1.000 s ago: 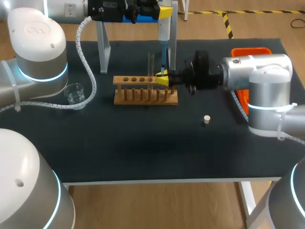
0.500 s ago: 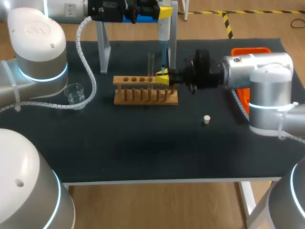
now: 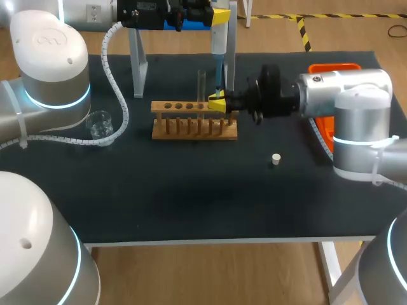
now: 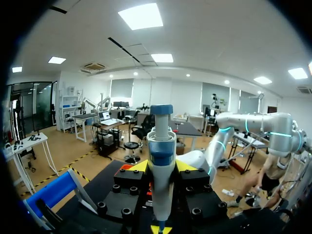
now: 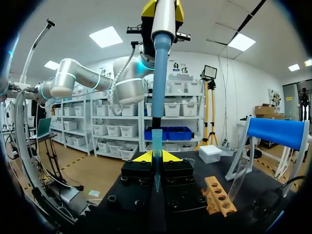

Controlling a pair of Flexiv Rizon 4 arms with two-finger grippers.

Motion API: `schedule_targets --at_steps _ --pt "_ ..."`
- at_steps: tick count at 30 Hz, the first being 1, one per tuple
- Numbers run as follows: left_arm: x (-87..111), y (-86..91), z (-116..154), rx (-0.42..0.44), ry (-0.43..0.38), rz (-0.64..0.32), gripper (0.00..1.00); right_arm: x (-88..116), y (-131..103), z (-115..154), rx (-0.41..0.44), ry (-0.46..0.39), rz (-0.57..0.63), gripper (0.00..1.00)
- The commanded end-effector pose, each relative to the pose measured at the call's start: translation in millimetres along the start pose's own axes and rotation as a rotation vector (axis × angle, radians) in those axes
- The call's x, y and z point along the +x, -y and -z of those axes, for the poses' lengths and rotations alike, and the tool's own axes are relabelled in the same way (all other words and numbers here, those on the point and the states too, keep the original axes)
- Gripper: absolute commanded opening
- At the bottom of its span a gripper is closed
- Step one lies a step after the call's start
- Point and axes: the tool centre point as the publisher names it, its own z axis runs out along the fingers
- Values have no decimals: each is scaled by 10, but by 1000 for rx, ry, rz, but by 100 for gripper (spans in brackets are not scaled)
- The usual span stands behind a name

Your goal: Invert the test tube, pick up the pipette, mount the tip to pipette, aspirate from beaker and dispense into the tube, eject the tip, return the pipette, and cap with the stopper.

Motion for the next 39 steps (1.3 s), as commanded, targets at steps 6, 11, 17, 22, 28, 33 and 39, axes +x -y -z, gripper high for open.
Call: schedule_targets --at_steps 6,11,17,22,28,33,39 --pt "-4 -7 1 4 -1 -1 0 25 -31 11 2 -1 4 0" --pt "-4 -7 1 4 -1 -1 0 35 -36 11 4 -2 7 0" --pt "-4 -7 1 4 -1 -1 0 50 -40 2 3 -5 8 0" --pt "-4 -7 1 4 -1 -1 0 51 -47 -4 1 -5 10 0" --pt "-4 -7 1 4 -1 -1 0 39 -64 3 0 -1 12 0" --pt "-4 -7 1 4 -1 -1 0 29 -66 21 -1 5 11 0" --pt "-4 -7 1 4 -1 -1 0 22 -74 29 -4 9 12 0"
